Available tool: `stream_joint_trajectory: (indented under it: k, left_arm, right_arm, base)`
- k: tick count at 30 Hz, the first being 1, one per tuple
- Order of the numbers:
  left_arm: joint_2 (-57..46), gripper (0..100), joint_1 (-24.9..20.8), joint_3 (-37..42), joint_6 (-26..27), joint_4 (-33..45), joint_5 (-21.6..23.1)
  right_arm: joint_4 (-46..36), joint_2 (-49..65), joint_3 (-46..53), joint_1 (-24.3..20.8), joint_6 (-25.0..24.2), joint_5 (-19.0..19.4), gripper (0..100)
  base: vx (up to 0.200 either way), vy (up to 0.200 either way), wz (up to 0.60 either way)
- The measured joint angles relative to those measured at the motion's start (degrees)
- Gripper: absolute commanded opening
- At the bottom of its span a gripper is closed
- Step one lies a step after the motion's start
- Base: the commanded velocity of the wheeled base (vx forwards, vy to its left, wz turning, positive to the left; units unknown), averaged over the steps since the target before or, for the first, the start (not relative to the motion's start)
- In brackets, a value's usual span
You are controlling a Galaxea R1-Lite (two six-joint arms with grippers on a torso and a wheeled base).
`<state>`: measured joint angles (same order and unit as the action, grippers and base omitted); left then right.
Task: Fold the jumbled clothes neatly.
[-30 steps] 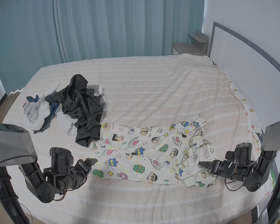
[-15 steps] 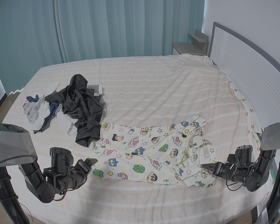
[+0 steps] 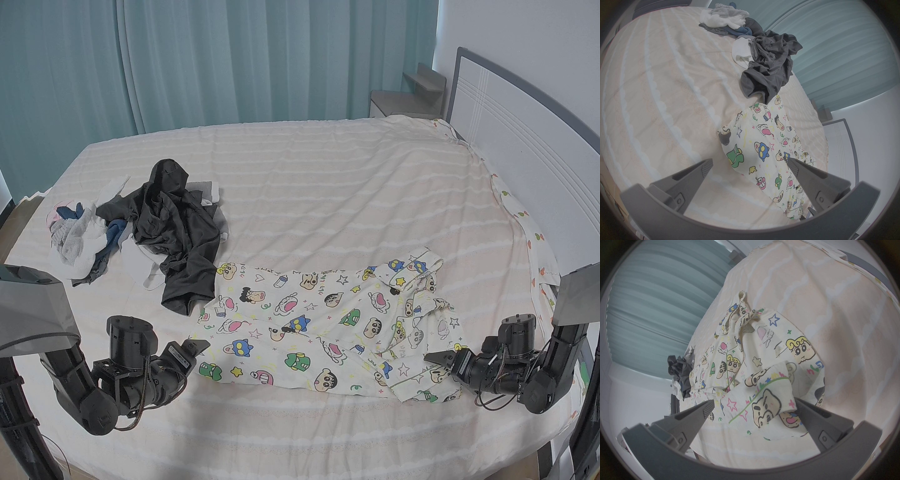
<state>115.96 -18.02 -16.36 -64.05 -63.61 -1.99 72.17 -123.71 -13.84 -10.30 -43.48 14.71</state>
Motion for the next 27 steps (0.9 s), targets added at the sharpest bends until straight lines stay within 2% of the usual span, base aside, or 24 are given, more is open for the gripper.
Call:
stream_joint_trajectory:
  k: [13, 19, 27]
  left_arm:
    - [0.0, 100, 0.0, 0.0, 0.0, 0.0, 0.1]
    - [0.0, 100, 0.0, 0.0, 0.0, 0.0, 0.0]
    - [0.0, 100, 0.0, 0.0, 0.0, 0.0, 0.0]
  right_arm:
    - [0.2, 1.9, -0.3, 3.4, -4.1, 0.6, 100]
    - [0.1, 4.4, -0.2, 3.8, -7.3, 3.5, 100]
    - [0.1, 6.7, -0.3, 3.8, -8.7, 4.5, 100]
  base:
    - [0.0, 0.0, 0.0]
    - [0.0, 0.0, 0.0]
    - [0.0, 0.0, 0.0]
